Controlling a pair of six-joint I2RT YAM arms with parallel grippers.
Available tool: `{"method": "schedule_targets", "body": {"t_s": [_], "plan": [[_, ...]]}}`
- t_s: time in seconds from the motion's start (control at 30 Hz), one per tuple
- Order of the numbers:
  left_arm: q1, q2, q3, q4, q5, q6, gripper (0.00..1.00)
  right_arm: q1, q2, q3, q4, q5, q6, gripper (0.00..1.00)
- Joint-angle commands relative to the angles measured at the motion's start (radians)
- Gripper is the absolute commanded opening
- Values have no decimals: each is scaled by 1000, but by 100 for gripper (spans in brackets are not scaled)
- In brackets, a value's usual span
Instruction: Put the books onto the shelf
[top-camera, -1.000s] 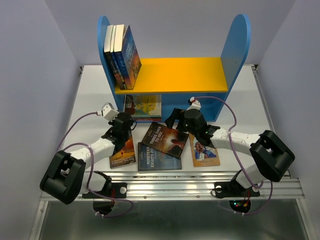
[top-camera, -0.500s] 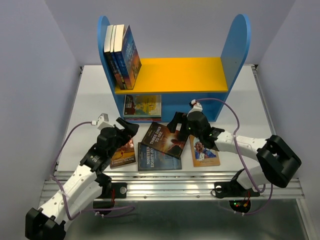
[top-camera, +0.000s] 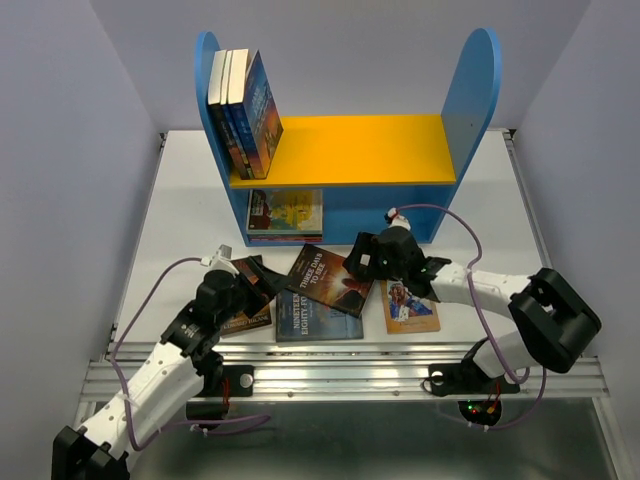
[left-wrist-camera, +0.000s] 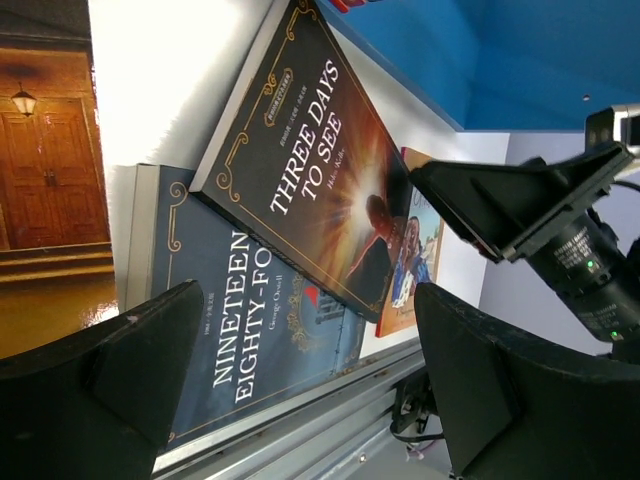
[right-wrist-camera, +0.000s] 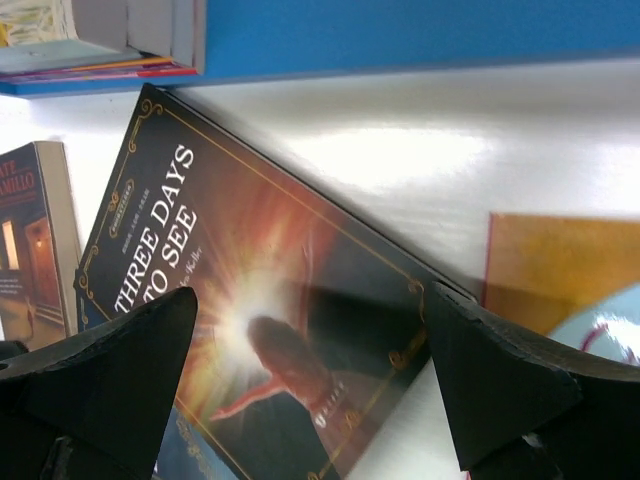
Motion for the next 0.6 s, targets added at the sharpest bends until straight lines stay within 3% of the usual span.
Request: {"method": "schedule_targets", "body": {"t_s": [0.0, 0.33, 0.5, 0.57], "plan": [[-2, 41, 16, 57, -3, 15, 99, -3, -115, -43, -55, 26, 70, 100], [-2, 97, 15, 94, -27, 18, 99, -3, -273, -172, -120, -15, 223, 100], [-4, 83, 6, 102, -32, 8, 99, -3, -252, -208, -78, -47, 278, 100], [-4, 83, 4, 102, -35, 8, 99, -3, -223, -232, 17, -75, 317, 100]]}}
